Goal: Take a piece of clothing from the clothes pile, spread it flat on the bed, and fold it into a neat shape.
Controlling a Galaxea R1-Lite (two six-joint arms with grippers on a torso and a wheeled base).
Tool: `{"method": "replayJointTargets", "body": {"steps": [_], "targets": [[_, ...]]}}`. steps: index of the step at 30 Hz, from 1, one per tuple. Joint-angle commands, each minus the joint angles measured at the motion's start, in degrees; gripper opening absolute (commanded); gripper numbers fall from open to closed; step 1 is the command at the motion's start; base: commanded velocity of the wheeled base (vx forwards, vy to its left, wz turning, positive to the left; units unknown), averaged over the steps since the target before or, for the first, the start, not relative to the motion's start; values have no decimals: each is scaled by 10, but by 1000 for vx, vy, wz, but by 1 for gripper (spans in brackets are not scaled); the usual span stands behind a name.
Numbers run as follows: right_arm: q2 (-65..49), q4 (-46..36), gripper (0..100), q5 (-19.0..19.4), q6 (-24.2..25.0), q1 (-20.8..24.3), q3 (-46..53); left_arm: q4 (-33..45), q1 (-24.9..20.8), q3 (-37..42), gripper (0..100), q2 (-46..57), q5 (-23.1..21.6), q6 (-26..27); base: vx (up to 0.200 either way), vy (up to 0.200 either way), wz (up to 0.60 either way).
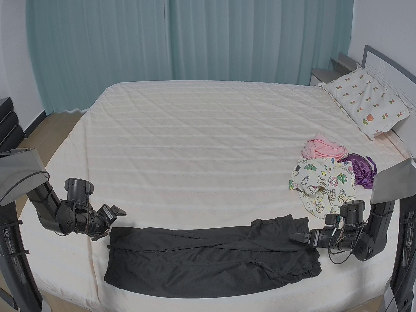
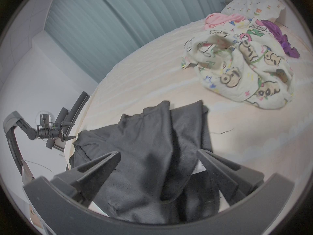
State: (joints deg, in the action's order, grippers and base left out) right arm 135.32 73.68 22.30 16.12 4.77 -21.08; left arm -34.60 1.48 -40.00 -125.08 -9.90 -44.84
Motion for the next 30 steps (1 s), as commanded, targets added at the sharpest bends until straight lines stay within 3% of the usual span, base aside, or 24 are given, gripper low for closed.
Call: {"method": "replayJointTargets", "body": {"steps": [1, 6, 11, 18, 19, 25, 30], "targets": [[-10, 3, 100, 11, 2, -25, -3, -10, 0, -9, 100, -2, 8, 2, 0, 0, 0], [-8, 4, 100, 14, 3, -27, -5, -8, 0, -10, 100, -10, 9, 19, 0, 0, 0], [-7, 4, 100, 21, 38, -34, -17, -21, -3, -18, 100, -38, 8, 69, 0, 0, 0], [-5, 3, 100, 32, 44, -34, -24, -31, -11, -14, 100, -55, 13, 118, 0, 0, 0], [-4, 3, 100, 32, 44, -34, -25, -40, -11, -12, 0, -55, 12, 117, 0, 0, 0], [3, 3, 100, 33, 47, -34, -26, -44, -26, -11, 0, -57, 27, 118, 0, 0, 0], [8, 1, 100, 33, 60, -30, -40, -45, -20, -4, 0, -61, 73, 110, 0, 0, 0]]}}
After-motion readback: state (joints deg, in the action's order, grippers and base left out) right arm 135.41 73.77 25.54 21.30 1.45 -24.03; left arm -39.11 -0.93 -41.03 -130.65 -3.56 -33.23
